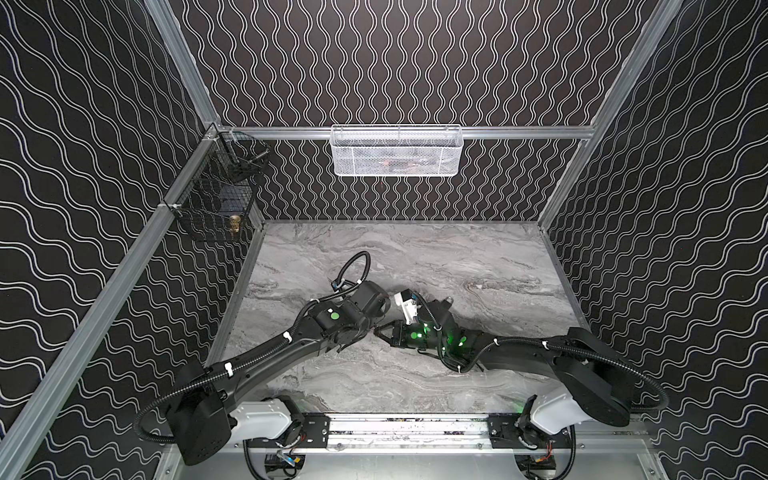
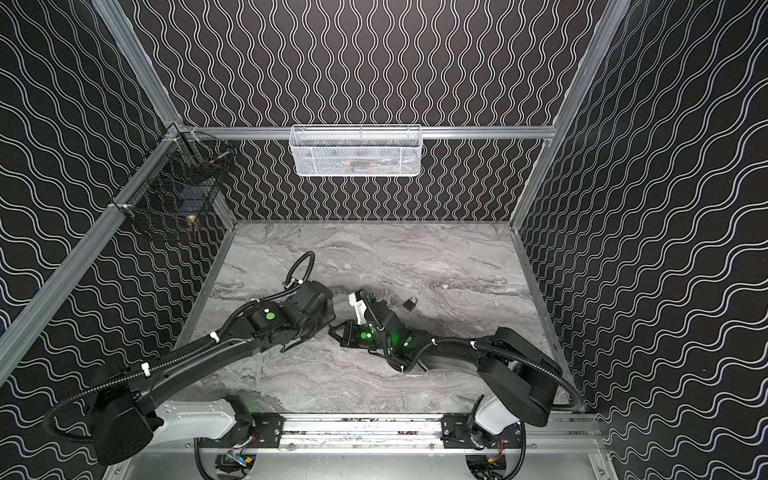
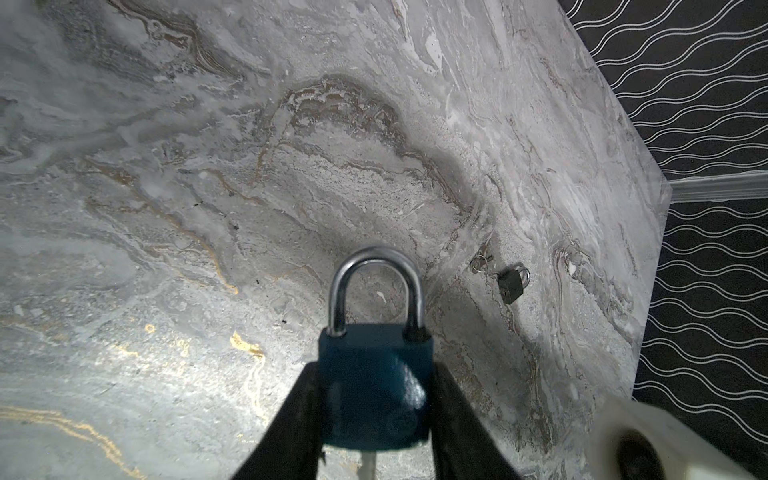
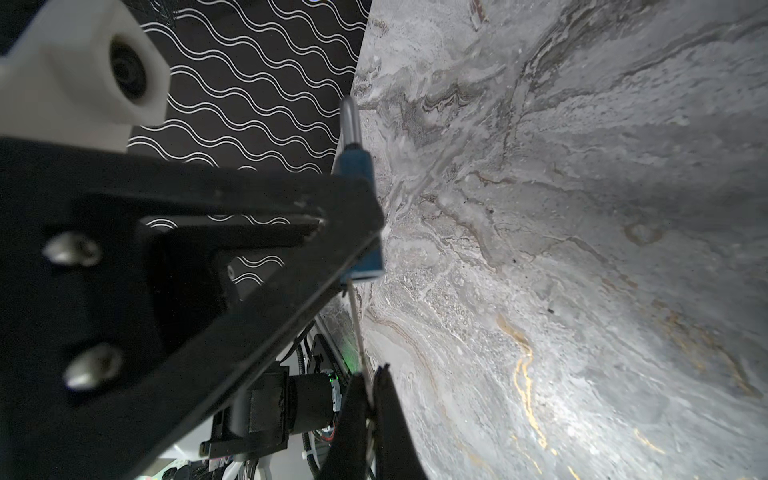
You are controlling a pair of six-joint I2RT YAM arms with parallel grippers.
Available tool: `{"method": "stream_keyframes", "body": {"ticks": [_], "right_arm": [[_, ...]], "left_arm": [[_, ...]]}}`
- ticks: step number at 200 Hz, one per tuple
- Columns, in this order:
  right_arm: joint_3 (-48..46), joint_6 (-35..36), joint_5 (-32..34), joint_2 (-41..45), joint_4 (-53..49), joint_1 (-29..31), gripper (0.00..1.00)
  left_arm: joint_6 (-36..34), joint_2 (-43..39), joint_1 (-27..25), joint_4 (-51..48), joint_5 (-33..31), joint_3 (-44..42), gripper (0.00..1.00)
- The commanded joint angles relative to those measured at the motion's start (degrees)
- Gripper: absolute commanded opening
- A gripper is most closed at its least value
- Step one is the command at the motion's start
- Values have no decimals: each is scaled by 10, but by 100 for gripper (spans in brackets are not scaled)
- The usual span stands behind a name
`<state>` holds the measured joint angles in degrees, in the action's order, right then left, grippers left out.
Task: Unlock with the key
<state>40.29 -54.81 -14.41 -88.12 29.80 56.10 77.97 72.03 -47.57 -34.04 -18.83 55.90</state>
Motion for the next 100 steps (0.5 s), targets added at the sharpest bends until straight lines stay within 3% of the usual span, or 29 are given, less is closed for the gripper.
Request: {"method": "stream_keyframes", "body": {"ticks": [1,100], "right_arm": [[-3,-3,19,1,24,-2,0],[12,22,31,22,-13,-19,0]], "left_arm": [[0,-3,0,8,2,3,21],[-1,0,0,8,9,-6,21]]}}
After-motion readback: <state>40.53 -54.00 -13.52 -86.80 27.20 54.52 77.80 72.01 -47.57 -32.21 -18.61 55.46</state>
